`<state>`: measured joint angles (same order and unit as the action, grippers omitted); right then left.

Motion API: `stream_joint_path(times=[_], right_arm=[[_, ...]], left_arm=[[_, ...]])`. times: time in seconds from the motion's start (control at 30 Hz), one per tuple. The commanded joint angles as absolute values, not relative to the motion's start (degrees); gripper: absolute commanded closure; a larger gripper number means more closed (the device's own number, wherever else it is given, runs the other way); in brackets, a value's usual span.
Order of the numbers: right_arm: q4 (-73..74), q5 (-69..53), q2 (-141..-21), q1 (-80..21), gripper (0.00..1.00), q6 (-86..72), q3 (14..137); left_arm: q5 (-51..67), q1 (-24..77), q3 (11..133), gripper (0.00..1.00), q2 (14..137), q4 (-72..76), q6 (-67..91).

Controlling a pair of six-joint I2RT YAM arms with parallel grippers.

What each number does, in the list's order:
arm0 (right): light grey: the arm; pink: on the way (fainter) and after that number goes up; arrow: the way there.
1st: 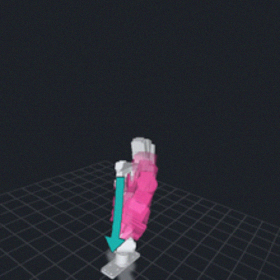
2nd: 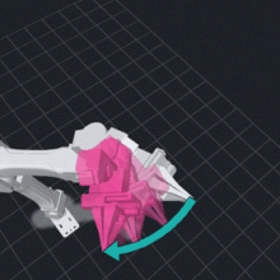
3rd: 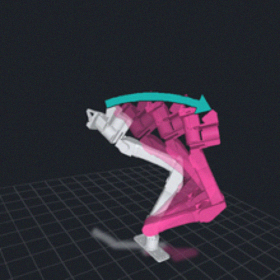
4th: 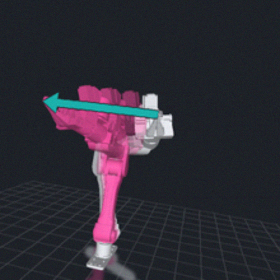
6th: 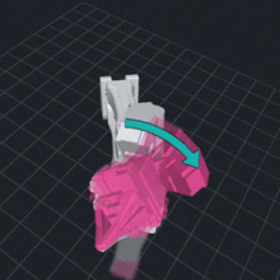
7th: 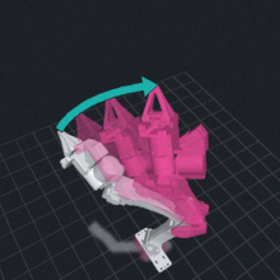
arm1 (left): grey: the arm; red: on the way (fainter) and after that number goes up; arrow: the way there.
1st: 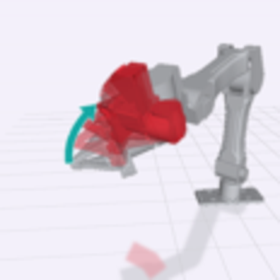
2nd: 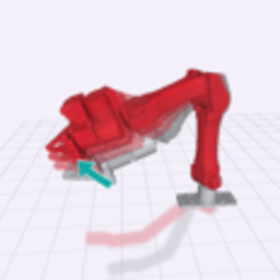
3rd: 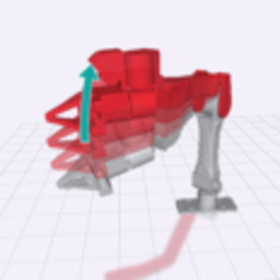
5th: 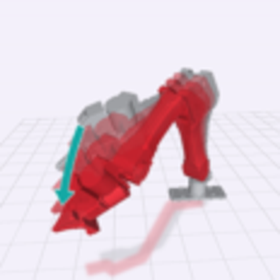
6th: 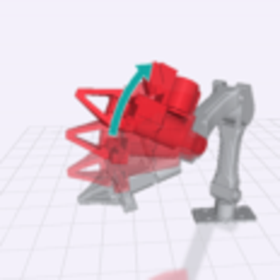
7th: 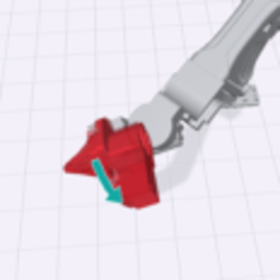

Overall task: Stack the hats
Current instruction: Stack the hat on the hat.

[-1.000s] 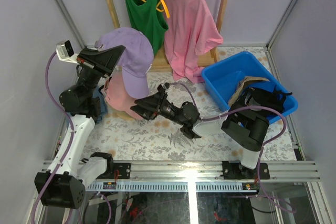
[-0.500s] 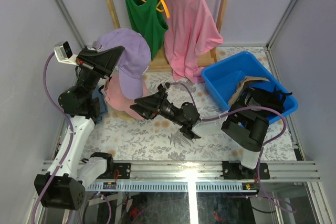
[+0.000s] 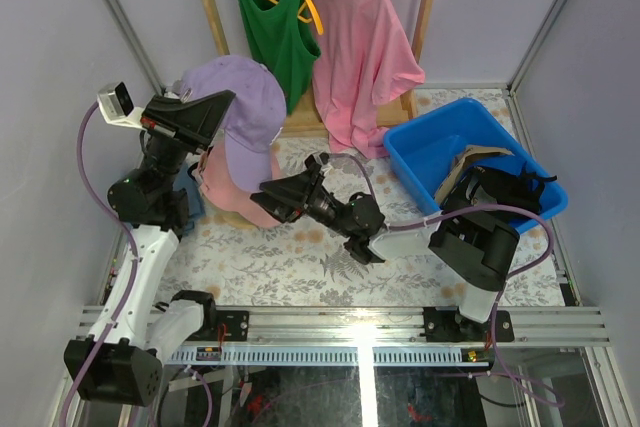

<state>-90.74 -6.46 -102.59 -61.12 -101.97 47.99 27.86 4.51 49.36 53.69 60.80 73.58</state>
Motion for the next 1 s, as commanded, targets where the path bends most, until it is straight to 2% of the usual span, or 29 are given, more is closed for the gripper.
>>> stream_joint_path(times=[0.0, 0.17, 0.33, 0.7, 0.97], right_arm=[[-97.15, -3.98, -100.02, -60.11, 0.43, -101.02, 49.03], [-97.21, -3.69, -99.31, -58.45, 0.47, -101.08, 48.48], [-97.26, -3.69, -98.65, -56.74, 0.62, -101.14, 47.25], [-97.40, -6.02, -100.57, -51.25, 0.79, -104.14, 44.31], [-97.47, -8.74, -102.09, -48.46, 0.83, -104.81, 43.62]], left_arm=[[28.13, 4.80, 49.42, 1.00, 52.48, 62.70, 72.08], [28.86, 4.83, 48.94, 1.00, 51.76, 62.27, 71.86], [29.10, 4.84, 47.38, 1.00, 50.66, 61.55, 71.16], [31.10, 4.84, 43.63, 1.00, 45.98, 54.76, 64.49], [31.12, 4.77, 41.15, 1.00, 41.07, 46.52, 57.28]])
